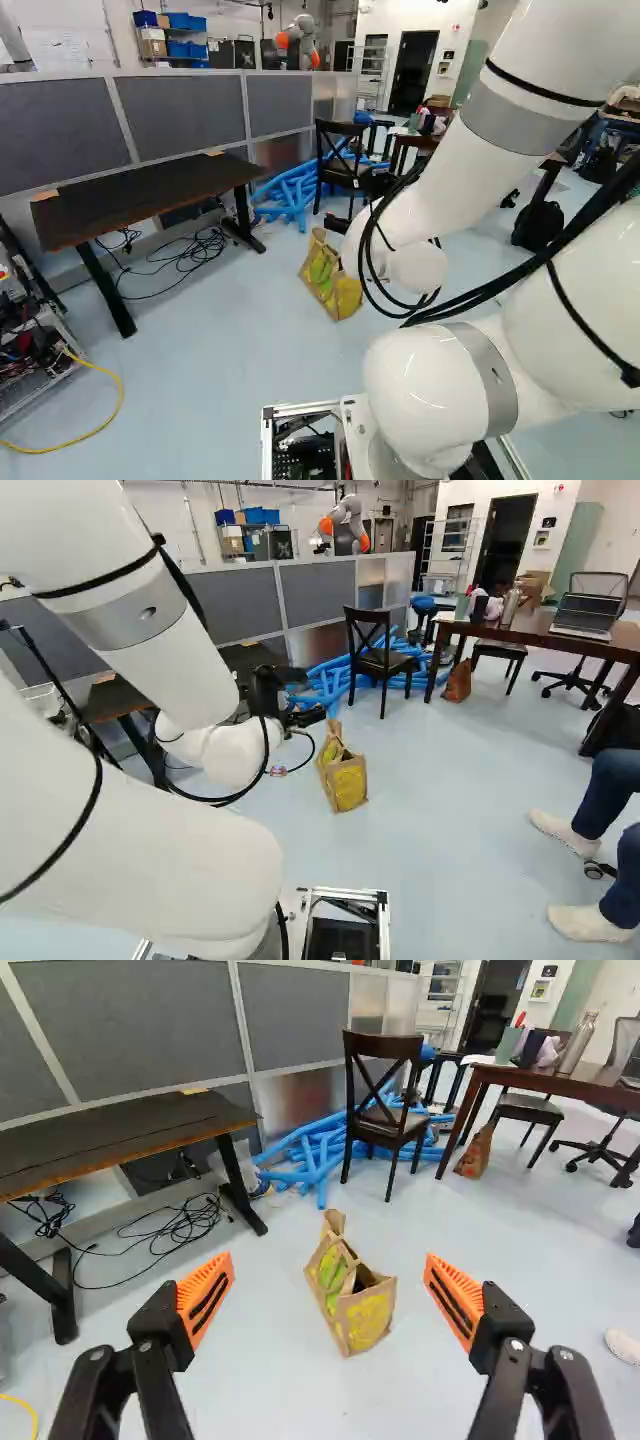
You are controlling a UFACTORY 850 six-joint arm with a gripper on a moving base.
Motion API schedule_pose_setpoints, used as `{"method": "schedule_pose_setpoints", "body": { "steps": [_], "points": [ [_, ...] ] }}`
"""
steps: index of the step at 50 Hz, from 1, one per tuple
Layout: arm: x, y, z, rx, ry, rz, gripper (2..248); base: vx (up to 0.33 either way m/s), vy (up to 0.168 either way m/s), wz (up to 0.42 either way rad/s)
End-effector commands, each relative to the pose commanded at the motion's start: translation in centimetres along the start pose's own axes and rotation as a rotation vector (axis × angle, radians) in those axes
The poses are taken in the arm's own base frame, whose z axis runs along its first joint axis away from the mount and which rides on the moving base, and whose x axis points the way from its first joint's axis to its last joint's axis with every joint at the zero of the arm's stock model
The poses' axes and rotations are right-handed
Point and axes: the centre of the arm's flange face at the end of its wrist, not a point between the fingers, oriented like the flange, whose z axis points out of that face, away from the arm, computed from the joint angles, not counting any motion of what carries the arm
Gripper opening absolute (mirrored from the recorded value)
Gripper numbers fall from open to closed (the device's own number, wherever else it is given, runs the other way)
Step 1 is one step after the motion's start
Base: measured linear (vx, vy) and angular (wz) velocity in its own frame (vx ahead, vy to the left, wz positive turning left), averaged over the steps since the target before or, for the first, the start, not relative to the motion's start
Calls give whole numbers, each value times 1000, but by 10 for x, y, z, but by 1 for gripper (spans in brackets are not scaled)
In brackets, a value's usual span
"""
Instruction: Pick up the bag on the ground and place it on the table
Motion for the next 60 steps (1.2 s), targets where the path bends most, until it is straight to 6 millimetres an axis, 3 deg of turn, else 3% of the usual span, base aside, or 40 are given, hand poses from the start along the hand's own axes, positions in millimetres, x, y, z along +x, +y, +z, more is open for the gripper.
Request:
{"method": "schedule_pose_setpoints", "body": {
  "steps": [60],
  "points": [
    [0,0,0,0,0,0,247,189,-64,-4]
  ]
}}
